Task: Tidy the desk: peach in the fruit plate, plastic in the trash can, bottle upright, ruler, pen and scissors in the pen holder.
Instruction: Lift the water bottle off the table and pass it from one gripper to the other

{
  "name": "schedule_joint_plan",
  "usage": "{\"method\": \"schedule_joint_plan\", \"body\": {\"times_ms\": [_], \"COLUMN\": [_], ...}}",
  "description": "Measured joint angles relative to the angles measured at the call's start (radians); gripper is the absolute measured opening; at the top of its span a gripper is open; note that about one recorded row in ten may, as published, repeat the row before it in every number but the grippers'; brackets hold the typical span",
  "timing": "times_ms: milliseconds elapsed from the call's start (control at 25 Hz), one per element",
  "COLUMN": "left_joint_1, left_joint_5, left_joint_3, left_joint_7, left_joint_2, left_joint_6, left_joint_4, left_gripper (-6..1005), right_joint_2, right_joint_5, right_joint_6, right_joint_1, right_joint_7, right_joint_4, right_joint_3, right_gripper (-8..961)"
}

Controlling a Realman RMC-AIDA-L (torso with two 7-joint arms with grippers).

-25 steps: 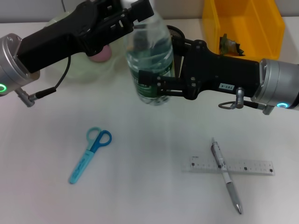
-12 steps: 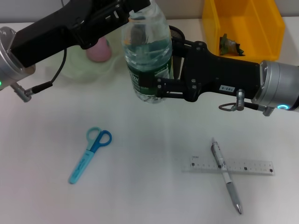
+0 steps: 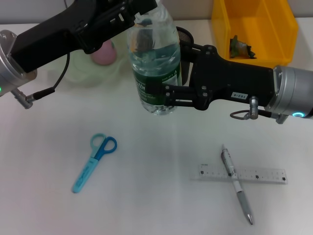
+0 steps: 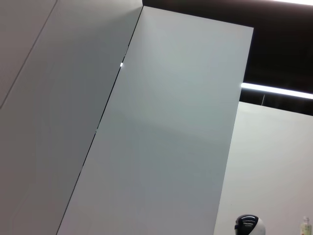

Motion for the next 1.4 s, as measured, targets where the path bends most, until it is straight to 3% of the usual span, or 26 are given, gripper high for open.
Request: {"method": "schedule_joint_plan", "body": {"times_ms": [1400], "left_joint_1": [0.001], "left_joint_5": [0.002], "left_joint_3": [0.000], "left_joint_7": [0.000], "left_joint_2": [-0.001], "left_joint_6": [-0.002], "left_joint_4": [-0.003], "left_gripper": [461], "right_joint_2": [-0.004], "right_joint_5": [-0.005], "right_joint_6": [-0.016], "right_joint_1": [0.001], "right_joint_7": [-0.015], "right_joint_4": [-0.010], "right_joint_3": [0.002], "right_gripper": [762]}}
